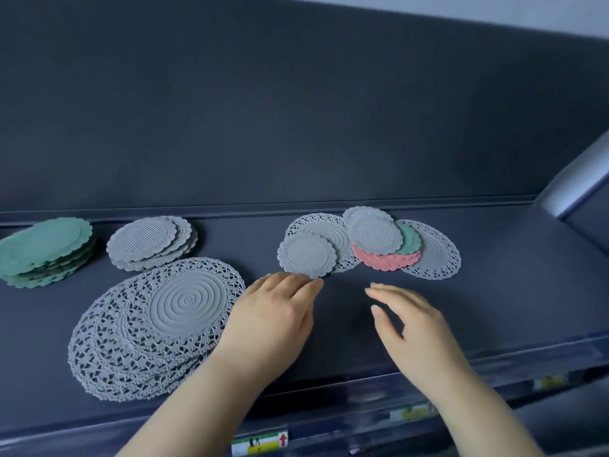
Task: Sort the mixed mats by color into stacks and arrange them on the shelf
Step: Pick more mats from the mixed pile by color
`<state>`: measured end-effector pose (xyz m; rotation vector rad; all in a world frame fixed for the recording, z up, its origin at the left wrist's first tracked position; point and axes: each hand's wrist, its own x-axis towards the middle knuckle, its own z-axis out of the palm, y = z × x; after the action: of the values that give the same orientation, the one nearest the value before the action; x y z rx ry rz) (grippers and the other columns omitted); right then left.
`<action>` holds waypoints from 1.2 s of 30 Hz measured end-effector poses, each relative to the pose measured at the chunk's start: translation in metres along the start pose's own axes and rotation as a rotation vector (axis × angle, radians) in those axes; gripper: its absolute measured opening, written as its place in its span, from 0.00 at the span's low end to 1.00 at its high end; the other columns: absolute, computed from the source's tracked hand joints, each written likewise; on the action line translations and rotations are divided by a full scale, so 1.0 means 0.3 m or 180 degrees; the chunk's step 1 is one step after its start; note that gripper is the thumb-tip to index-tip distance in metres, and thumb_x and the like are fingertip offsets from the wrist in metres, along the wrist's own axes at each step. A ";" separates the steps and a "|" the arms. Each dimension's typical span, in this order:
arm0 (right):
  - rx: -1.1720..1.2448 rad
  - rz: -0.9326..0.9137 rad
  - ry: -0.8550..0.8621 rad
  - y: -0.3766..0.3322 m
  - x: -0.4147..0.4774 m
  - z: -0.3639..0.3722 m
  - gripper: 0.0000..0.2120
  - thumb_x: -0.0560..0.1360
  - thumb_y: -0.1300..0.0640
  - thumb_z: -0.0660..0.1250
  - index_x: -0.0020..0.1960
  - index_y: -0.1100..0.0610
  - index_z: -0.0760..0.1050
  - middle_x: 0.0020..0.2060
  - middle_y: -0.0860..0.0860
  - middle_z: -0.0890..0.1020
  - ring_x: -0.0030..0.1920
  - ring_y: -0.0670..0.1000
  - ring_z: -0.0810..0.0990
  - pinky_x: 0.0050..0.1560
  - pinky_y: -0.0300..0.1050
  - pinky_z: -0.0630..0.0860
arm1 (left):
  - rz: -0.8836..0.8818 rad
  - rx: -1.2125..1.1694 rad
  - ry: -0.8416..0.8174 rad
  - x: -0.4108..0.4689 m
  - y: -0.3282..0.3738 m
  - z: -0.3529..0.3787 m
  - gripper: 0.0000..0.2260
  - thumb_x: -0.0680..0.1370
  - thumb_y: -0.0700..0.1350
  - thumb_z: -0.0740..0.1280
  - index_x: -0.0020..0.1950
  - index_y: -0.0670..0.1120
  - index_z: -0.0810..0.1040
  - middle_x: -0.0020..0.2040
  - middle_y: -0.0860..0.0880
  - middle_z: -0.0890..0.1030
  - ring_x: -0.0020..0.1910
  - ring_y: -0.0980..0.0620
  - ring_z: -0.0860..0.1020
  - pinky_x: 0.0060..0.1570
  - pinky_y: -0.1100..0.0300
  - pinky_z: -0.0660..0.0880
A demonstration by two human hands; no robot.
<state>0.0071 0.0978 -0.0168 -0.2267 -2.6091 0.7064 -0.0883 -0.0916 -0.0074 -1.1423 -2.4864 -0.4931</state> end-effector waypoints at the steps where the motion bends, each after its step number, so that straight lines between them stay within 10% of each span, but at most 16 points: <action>1: 0.0012 0.0014 0.0008 0.009 0.017 -0.002 0.13 0.73 0.60 0.67 0.57 0.51 0.78 0.55 0.41 0.78 0.56 0.38 0.74 0.59 0.32 0.68 | -0.0011 0.0000 -0.0016 0.011 -0.001 0.005 0.15 0.73 0.45 0.58 0.53 0.47 0.82 0.48 0.52 0.83 0.46 0.49 0.81 0.45 0.57 0.77; 13: 0.0108 -0.0010 -0.0464 0.256 0.208 -0.129 0.13 0.75 0.58 0.65 0.59 0.51 0.78 0.58 0.41 0.77 0.59 0.41 0.74 0.59 0.30 0.64 | -0.0260 0.0212 -0.0196 0.187 0.178 0.112 0.15 0.73 0.44 0.57 0.53 0.48 0.82 0.48 0.53 0.82 0.46 0.50 0.81 0.43 0.59 0.77; 18: -0.0331 -0.0205 -0.1042 0.390 0.336 -0.197 0.17 0.78 0.55 0.59 0.66 0.51 0.71 0.66 0.43 0.71 0.68 0.43 0.65 0.64 0.32 0.57 | -0.0400 0.0153 -0.0283 0.350 0.296 0.197 0.15 0.65 0.37 0.75 0.50 0.46 0.82 0.49 0.51 0.82 0.45 0.49 0.81 0.34 0.59 0.77; 24: -0.0614 -0.0496 -0.1526 0.422 0.446 -0.172 0.20 0.79 0.51 0.57 0.69 0.54 0.66 0.72 0.47 0.64 0.72 0.46 0.58 0.69 0.40 0.54 | -0.1402 0.0651 -0.1359 0.464 0.366 0.319 0.24 0.82 0.52 0.52 0.77 0.50 0.50 0.77 0.46 0.53 0.74 0.48 0.54 0.68 0.55 0.60; 32: -0.0846 -0.0648 -0.1592 0.449 0.482 -0.164 0.14 0.80 0.50 0.54 0.57 0.57 0.72 0.65 0.51 0.73 0.66 0.51 0.69 0.57 0.42 0.66 | -0.1661 0.1304 -0.1100 0.480 0.405 0.325 0.17 0.82 0.55 0.51 0.65 0.48 0.67 0.60 0.51 0.74 0.60 0.49 0.72 0.51 0.60 0.67; 36: -0.1171 -0.0768 -0.1322 0.442 0.478 -0.182 0.04 0.78 0.62 0.54 0.46 0.54 0.64 0.38 0.52 0.73 0.40 0.57 0.70 0.32 0.43 0.60 | -0.1969 0.1129 -0.1029 0.462 0.431 0.307 0.05 0.80 0.41 0.56 0.55 0.46 0.68 0.51 0.49 0.78 0.50 0.46 0.76 0.38 0.57 0.64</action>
<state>-0.0912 0.2732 0.0091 0.1458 -3.0789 0.1980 -0.0887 0.1192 -0.0037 -0.3203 -3.0353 0.0010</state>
